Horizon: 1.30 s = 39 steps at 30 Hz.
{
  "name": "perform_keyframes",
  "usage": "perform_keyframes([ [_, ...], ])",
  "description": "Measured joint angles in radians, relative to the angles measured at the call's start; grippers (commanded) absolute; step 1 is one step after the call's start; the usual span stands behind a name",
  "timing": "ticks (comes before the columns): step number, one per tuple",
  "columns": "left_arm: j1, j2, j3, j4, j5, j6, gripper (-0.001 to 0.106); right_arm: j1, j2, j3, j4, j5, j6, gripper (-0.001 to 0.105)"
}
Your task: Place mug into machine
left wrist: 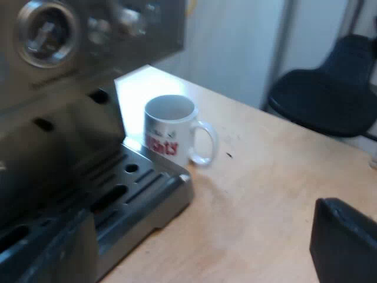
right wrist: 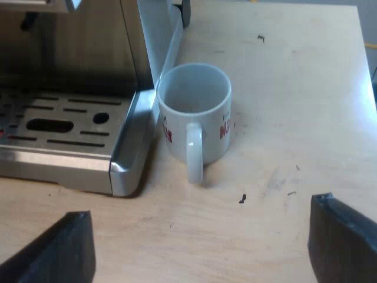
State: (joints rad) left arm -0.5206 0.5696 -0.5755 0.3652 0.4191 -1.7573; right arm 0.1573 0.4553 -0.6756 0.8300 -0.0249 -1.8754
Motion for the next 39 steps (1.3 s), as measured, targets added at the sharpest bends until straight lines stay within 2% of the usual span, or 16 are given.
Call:
perform_keyframes([
  [8, -0.1, 0.18, 0.0, -0.102, -0.032, 0.0, 0.086, 0.0, 0.118, 0.002, -0.032, 0.0, 0.0, 0.087],
  [12, -0.113, 0.244, 0.0, -0.141, -0.034, 0.0, 0.086, 0.0, 0.166, 0.026, -0.057, -0.004, 0.0, 0.087],
  [18, -0.113, 0.314, 0.0, -0.144, -0.04, -0.001, 0.086, 0.006, 0.238, 0.12, -0.16, -0.021, 0.002, 0.087],
  [26, -0.113, 0.322, 0.0, -0.144, -0.04, -0.001, 0.086, 0.092, 0.325, 0.283, -0.459, -0.033, 0.002, 0.087],
  [30, -0.113, 0.322, 0.0, -0.144, -0.04, -0.001, 0.086, 0.117, 0.38, 0.363, -0.654, 0.008, 0.083, 0.087],
  [32, -0.113, 0.322, 0.0, -0.144, -0.04, -0.001, 0.086, 0.117, 0.424, 0.409, -0.762, 0.077, 0.168, 0.087],
  [35, -0.113, 0.322, 0.0, -0.144, -0.04, -0.001, 0.086, 0.117, 0.478, 0.438, -0.861, 0.128, 0.21, 0.087],
  [39, -0.113, 0.322, 0.0, -0.144, -0.04, -0.001, 0.086, 0.117, 0.555, 0.443, -0.967, 0.135, 0.216, 0.087],
])
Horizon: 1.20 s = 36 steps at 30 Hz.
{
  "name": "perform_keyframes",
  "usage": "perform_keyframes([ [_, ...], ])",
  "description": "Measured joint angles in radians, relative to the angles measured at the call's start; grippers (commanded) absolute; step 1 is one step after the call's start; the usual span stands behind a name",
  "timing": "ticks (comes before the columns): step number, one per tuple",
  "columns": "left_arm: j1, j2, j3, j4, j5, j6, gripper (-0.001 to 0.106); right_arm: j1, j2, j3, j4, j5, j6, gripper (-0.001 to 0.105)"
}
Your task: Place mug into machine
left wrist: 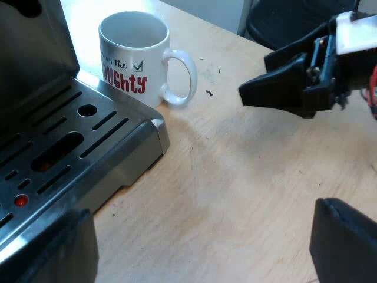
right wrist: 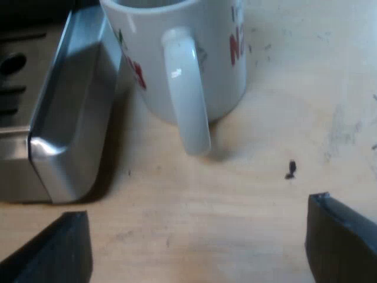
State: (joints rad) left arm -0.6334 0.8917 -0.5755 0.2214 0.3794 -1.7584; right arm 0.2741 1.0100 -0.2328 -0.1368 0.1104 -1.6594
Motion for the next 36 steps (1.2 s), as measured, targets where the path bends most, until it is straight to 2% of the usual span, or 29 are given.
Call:
perform_keyframes([
  [8, 0.0, 0.0, 0.0, -0.001, 0.0, 0.0, 0.086, 0.0, 0.196, 0.0, -0.248, 0.007, 0.0, 0.087],
  [17, 0.0, 0.0, 0.0, -0.001, 0.0, 0.0, 0.086, 0.0, 0.351, 0.0, -0.435, 0.015, 0.001, 0.087],
  [24, 0.0, 0.0, 0.0, -0.001, 0.0, 0.0, 0.086, 0.0, 0.437, -0.006, -0.502, 0.062, 0.001, 0.087],
  [36, 0.0, 0.0, 0.0, -0.001, 0.0, 0.0, 0.086, 0.0, 0.536, -0.11, -0.502, 0.074, 0.001, 0.087],
])
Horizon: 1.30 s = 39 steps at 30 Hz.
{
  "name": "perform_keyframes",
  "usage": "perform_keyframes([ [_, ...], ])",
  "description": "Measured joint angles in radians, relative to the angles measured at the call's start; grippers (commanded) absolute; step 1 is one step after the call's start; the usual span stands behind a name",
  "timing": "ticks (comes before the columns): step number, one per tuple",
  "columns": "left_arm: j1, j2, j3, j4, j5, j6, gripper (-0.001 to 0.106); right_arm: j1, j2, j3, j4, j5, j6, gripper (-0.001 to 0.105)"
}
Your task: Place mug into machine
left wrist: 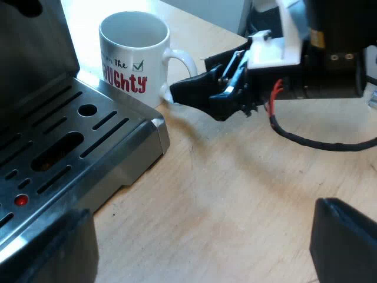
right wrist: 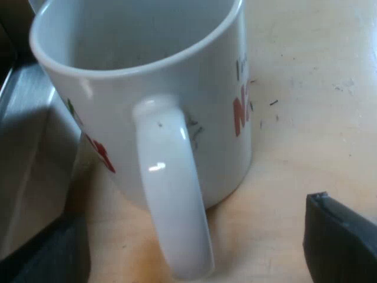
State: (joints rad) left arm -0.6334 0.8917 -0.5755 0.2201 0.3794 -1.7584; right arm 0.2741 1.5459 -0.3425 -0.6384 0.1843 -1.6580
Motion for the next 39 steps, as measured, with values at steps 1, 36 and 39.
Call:
perform_keyframes([
  [1, 0.0, 0.0, 0.0, 0.0, 0.0, 0.0, 0.086, 0.0, 0.007, -0.014, 0.016, 0.004, 0.0, 0.087],
  [36, 0.0, 0.076, 0.0, 0.002, 0.0, 0.0, 0.086, -0.002, -0.082, -0.078, 0.295, 0.044, -0.004, 0.0],
  [39, 0.0, 0.075, 0.0, 0.0, 0.0, -0.003, 0.086, -0.002, -0.141, -0.078, 0.386, 0.044, -0.019, 0.0],
])
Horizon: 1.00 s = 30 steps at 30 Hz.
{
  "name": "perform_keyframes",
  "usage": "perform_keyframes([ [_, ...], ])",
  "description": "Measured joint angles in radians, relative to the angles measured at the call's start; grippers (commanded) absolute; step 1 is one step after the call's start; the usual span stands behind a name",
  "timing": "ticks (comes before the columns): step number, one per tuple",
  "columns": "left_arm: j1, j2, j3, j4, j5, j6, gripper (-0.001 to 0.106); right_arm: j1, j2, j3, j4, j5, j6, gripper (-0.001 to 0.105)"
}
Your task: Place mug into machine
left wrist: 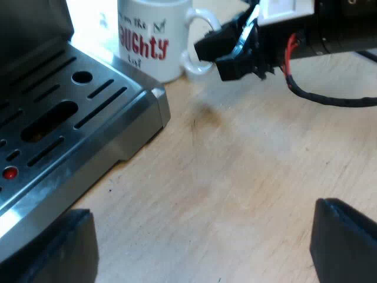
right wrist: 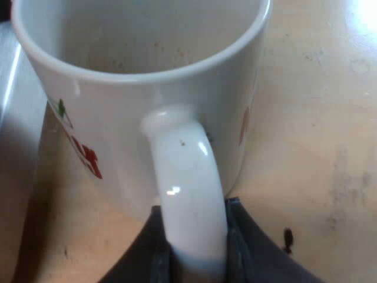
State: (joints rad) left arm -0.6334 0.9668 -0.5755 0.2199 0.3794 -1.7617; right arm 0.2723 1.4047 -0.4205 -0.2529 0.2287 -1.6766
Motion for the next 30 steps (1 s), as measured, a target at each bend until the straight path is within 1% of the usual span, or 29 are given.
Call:
perform_keyframes([
  [4, 0.0, -0.013, 0.0, 0.002, 0.0, 0.0, 0.086, 0.0, -0.071, 0.0, 0.091, 0.0, -0.03, 0.0],
  [10, 0.0, -0.103, 0.0, 0.005, 0.0, 0.0, 0.086, 0.0, -0.188, 0.006, 0.198, 0.0, -0.093, 0.0],
  [17, 0.0, -0.214, 0.0, 0.008, 0.0, -0.002, 0.086, 0.0, -0.332, 0.006, 0.281, -0.006, -0.13, 0.0],
  [21, 0.0, -0.268, 0.0, 0.008, 0.0, -0.002, 0.086, 0.0, -0.419, 0.006, 0.334, -0.006, -0.132, 0.0],
  [24, 0.0, -0.311, 0.0, 0.008, 0.0, -0.003, 0.086, 0.0, -0.496, 0.007, 0.399, -0.039, -0.16, 0.0],
  [25, 0.0, -0.322, 0.0, 0.008, -0.004, -0.003, 0.086, 0.006, -0.527, 0.007, 0.422, -0.053, -0.184, 0.0],
  [27, 0.0, -0.358, 0.0, 0.012, -0.039, -0.003, 0.086, 0.035, -0.584, 0.007, 0.473, -0.061, -0.231, 0.0],
  [29, 0.0, -0.377, 0.0, 0.024, -0.068, -0.009, 0.086, 0.074, -0.627, 0.01, 0.49, -0.061, -0.239, 0.0],
  [30, 0.0, -0.384, 0.0, 0.033, -0.072, -0.014, 0.086, 0.089, -0.64, 0.01, 0.493, -0.061, -0.239, 0.0],
])
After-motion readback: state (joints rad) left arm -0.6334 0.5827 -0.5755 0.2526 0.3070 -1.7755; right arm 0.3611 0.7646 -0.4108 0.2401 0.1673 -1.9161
